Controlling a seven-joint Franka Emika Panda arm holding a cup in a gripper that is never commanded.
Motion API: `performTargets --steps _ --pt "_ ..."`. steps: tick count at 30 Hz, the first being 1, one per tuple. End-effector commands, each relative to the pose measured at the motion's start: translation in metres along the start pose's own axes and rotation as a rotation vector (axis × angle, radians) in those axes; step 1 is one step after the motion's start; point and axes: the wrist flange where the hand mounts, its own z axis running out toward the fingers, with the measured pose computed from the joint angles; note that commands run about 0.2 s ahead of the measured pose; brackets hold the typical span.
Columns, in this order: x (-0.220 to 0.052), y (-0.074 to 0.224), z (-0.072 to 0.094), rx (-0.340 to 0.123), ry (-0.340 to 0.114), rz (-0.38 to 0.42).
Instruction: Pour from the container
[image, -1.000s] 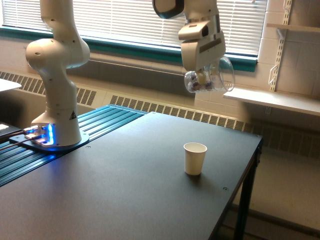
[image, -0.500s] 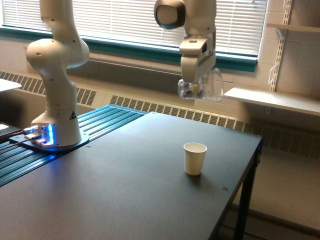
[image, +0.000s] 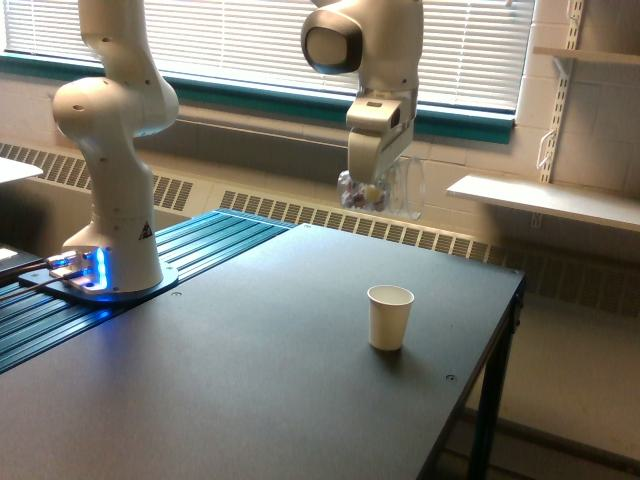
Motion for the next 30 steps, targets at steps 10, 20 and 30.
performTargets --steps 10,20,30 --pt "0.024 0.022 0.031 -0.093 -0.033 0.041" --pt "0.02 0.018 0.046 -0.131 -0.062 0.026" --pt "0.013 0.012 0.061 -0.186 -0.087 0.024"
